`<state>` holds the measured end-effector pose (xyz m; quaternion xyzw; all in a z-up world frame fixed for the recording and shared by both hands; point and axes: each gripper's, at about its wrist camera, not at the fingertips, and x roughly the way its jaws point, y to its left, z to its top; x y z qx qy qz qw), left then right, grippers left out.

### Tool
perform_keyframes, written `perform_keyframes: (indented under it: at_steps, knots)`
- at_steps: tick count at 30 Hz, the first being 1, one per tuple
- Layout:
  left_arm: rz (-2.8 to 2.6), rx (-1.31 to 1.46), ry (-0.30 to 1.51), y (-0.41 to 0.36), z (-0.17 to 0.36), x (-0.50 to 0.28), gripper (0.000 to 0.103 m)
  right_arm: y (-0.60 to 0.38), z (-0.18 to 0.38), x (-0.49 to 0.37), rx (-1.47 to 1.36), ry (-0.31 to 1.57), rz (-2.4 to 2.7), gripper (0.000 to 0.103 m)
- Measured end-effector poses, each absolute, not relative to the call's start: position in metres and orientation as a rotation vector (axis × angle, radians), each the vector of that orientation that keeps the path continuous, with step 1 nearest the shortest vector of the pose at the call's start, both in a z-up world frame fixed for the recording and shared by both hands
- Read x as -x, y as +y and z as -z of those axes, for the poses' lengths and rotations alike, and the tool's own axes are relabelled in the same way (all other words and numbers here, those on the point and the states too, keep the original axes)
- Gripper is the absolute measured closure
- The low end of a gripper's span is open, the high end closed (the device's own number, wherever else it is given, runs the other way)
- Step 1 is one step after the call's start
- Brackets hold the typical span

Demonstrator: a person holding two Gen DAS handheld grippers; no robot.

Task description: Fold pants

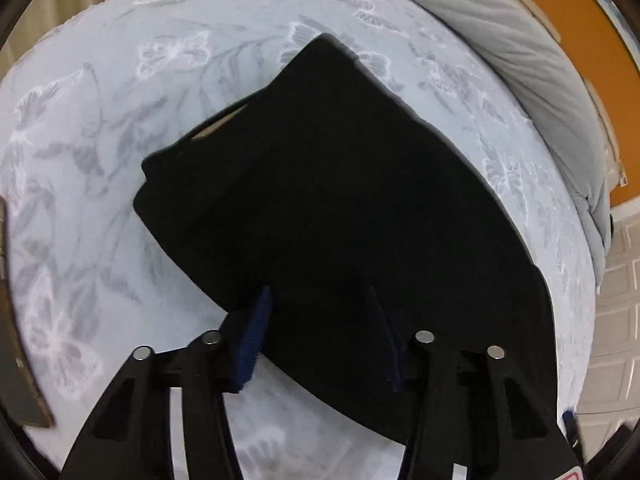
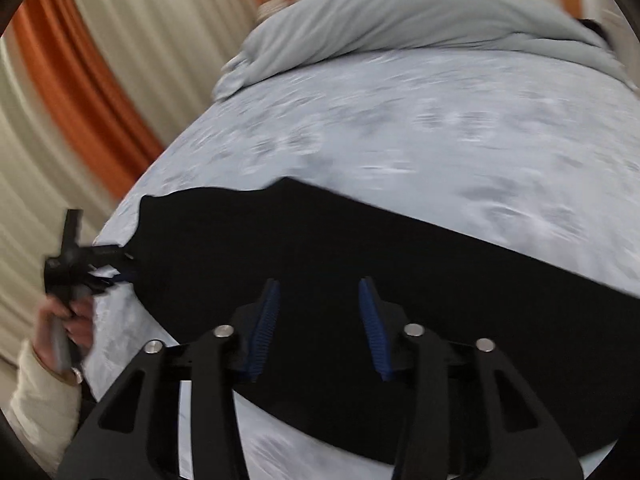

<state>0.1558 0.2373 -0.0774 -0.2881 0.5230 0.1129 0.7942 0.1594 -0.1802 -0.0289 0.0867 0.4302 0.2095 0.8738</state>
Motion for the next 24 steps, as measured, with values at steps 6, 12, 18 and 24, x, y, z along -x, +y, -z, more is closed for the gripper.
perform_keyframes:
  at_steps: [6,12,18,24]
  knots:
    - [-0.235,0.565,1.156,0.253,0.082,-0.151,0.093,-0.102,0.058,-0.238,-0.143,0.992,-0.473,0.064]
    - [-0.206,0.622,1.167,0.261,0.085,-0.152,0.093,-0.06,0.088,-0.283,-0.017,0.98,-0.385,0.062]
    - [-0.223,0.551,1.159,0.248,0.078,-0.156,0.092,-0.099,0.023,-0.241,-0.045,0.855,-0.382,0.063]
    - [-0.188,0.359,1.039,0.193,0.043,-0.15,0.072,-0.17,-0.005,-0.14,0.128,0.79,-0.252,0.035]
